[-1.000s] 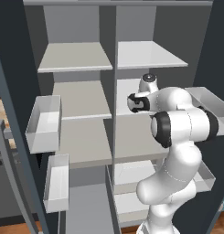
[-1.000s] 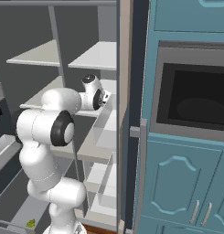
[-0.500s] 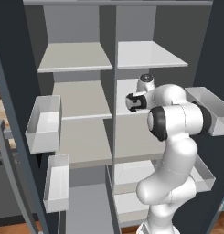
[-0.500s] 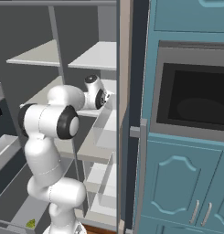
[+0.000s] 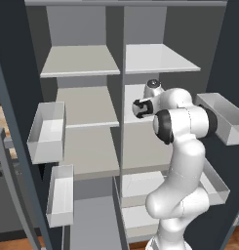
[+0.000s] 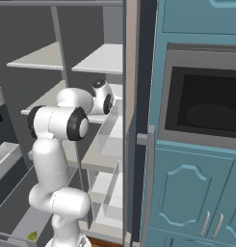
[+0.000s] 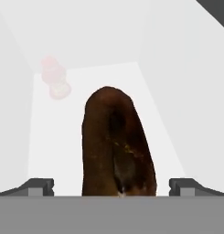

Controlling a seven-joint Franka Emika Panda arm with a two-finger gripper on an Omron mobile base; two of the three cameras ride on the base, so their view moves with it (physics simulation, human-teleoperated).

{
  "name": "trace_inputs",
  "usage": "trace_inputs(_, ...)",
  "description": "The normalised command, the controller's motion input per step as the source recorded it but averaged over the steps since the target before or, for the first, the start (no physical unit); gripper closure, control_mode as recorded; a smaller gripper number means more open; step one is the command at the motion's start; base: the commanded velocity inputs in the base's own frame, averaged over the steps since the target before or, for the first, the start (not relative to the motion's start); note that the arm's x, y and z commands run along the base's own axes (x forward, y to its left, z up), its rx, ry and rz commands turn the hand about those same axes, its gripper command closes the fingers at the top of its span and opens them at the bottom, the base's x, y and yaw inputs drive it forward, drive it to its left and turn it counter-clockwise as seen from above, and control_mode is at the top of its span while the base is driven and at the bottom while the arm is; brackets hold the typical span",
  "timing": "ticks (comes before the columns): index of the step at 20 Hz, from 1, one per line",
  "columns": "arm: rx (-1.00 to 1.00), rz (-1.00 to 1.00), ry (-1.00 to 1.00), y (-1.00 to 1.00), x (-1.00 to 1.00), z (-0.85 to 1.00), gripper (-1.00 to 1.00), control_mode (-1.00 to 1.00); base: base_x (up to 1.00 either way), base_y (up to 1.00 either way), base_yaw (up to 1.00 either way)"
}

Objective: Take the broccoli and sweet potato from the fridge shelf and place them in the freezer drawer to begin freezing them.

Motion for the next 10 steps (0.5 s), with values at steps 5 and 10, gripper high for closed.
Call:
trace_inputs(5,0.0,0.0,0.0,-0.02,0.29,-0.13,-1.0,-1.0,0.0,0.0,0.0)
trace_inputs(10,0.0,0.0,0.0,0.0,0.29,-0.22,-1.0,-1.0,0.0,0.0,0.0)
